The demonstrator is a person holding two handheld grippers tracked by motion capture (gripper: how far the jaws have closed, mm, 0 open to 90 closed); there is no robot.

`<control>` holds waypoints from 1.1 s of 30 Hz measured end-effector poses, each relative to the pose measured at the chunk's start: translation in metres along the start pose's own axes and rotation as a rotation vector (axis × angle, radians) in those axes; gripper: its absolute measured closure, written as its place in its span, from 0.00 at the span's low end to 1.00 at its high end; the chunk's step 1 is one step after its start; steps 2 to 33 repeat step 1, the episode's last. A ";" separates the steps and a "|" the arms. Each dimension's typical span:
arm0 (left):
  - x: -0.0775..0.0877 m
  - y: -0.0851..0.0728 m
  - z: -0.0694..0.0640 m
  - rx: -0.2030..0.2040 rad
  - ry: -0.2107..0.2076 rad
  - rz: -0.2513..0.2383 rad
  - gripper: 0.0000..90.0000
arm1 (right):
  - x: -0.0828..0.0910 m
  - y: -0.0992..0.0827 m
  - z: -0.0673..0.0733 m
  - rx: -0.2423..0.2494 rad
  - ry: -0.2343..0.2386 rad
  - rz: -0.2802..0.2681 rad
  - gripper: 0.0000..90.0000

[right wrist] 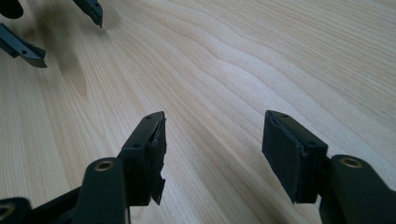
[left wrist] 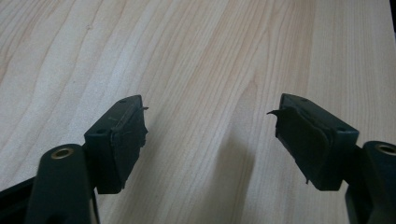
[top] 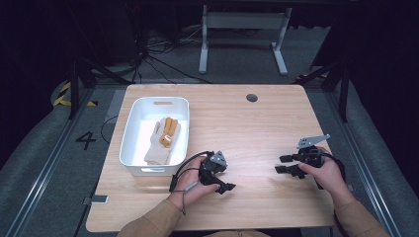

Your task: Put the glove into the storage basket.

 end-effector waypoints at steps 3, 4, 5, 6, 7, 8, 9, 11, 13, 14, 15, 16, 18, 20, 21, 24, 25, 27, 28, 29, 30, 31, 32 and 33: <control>0.000 0.000 0.000 -0.005 0.005 0.002 0.27 | 0.000 0.001 0.000 -0.001 0.000 -0.003 0.45; 0.000 0.000 0.000 -0.005 0.005 0.002 0.27 | 0.000 0.001 0.000 -0.001 0.000 -0.003 0.45; 0.000 0.000 0.000 -0.005 0.005 0.002 0.27 | 0.000 0.001 0.000 -0.001 0.000 -0.003 0.45; 0.000 0.000 0.000 -0.005 0.005 0.002 0.27 | 0.000 0.001 0.000 -0.001 0.000 -0.003 0.45; 0.000 0.000 0.000 -0.005 0.005 0.002 0.27 | 0.000 0.001 0.000 -0.001 0.000 -0.003 0.45; 0.000 0.000 0.000 -0.005 0.005 0.002 0.27 | 0.000 0.001 0.000 -0.001 0.000 -0.003 0.45; 0.000 0.000 0.000 -0.005 0.005 0.002 0.27 | 0.000 0.001 0.000 -0.001 0.000 -0.003 0.45; 0.000 0.000 0.000 -0.005 0.005 0.002 0.27 | 0.000 0.001 0.000 -0.001 0.000 -0.003 0.45; 0.000 0.000 0.000 -0.005 0.005 0.002 0.27 | 0.000 0.001 0.000 -0.001 0.000 -0.003 0.45; 0.000 0.000 0.000 -0.005 0.005 0.002 0.27 | 0.000 0.001 0.000 -0.001 0.000 -0.003 0.45; 0.000 0.000 0.000 -0.005 0.005 0.002 0.27 | 0.000 0.001 0.000 -0.001 0.000 -0.003 0.45; 0.000 0.000 0.000 -0.005 0.005 0.002 0.27 | 0.000 0.001 0.000 -0.001 0.000 -0.003 0.45; 0.000 0.000 0.000 -0.005 0.005 0.002 0.27 | 0.000 0.001 0.000 -0.001 0.000 -0.003 0.45; 0.000 0.000 0.000 -0.005 0.005 0.002 0.27 | 0.000 0.001 0.000 -0.001 0.000 -0.003 0.45; 0.000 0.000 0.000 -0.005 0.005 0.002 0.27 | 0.000 0.001 0.000 -0.001 0.000 -0.003 0.45; 0.000 0.000 0.000 -0.005 0.005 0.002 0.27 | 0.000 0.001 0.000 -0.001 0.000 -0.003 0.45; 0.000 0.000 0.000 -0.005 0.005 0.002 0.27 | 0.000 0.001 0.000 -0.001 0.000 -0.003 0.45; 0.000 0.000 0.000 -0.005 0.005 0.002 0.27 | 0.000 0.001 0.000 -0.001 0.000 -0.003 0.45; 0.000 0.000 0.000 -0.005 0.005 0.002 0.27 | 0.000 0.001 0.000 -0.001 0.000 -0.003 0.45; 0.000 0.000 0.000 -0.005 0.005 0.002 0.27 | 0.000 0.001 0.000 -0.001 0.000 -0.003 0.45; 0.000 0.000 0.000 -0.005 0.005 0.002 0.27 | 0.000 0.001 0.000 -0.001 0.000 -0.003 0.45; 0.000 0.000 0.000 -0.005 0.005 0.002 0.27 | 0.000 0.001 0.000 -0.001 0.000 -0.003 0.45; 0.000 0.000 0.000 -0.005 0.005 0.002 0.27 | 0.000 0.001 0.000 -0.001 0.000 -0.003 0.45; 0.000 0.000 0.000 -0.005 0.005 0.002 0.27 | 0.000 0.001 0.000 -0.001 0.000 -0.003 0.45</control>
Point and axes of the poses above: each handheld gripper's, and its own axes: x roughly backward along the jaws, y roughly out of its top, z roughly to its left, the point moved 4 cm from there along -x, roughly forward along the jaws, and after that the axes turned 13 degrees about -y, right-handed, at the moved point
